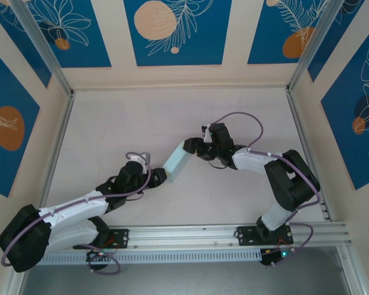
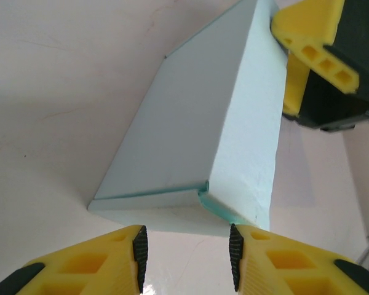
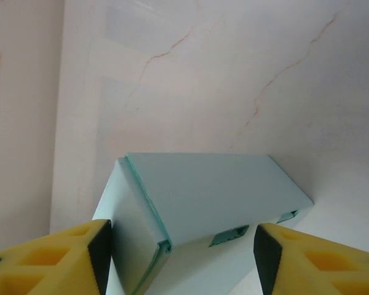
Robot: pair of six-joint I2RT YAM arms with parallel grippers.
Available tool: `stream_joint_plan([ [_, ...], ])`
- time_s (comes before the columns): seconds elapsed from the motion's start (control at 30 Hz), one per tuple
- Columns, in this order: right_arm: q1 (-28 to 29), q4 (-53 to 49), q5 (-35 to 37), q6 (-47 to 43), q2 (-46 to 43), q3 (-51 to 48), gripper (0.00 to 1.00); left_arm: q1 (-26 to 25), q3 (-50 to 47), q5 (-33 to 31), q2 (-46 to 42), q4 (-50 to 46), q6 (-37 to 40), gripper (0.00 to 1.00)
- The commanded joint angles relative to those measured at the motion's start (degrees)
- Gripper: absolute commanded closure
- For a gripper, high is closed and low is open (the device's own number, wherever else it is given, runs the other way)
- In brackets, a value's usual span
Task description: Fold the paper box
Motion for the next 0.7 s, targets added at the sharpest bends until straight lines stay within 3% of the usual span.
stream_joint_plan([
  [0.0,-1.00,-5.94,-0.64,1.52,2.12,-5.63,0.42,-2.58,2.51,-6.01,-0.15,-4.44,5.51,0.60],
  [0.27,-5.29,3.70,-5.51,5.51,-1.43,-13.65,0.53,-8.45,6.28,-8.29,8.68,-1.05,9.95,0.63],
  [0.67,-5.88,-9.78,0.61,2.48,-13.10,-16.27,0.55,-10.93,7.21,-15.17,15.60,-0.14,12.06,0.66],
])
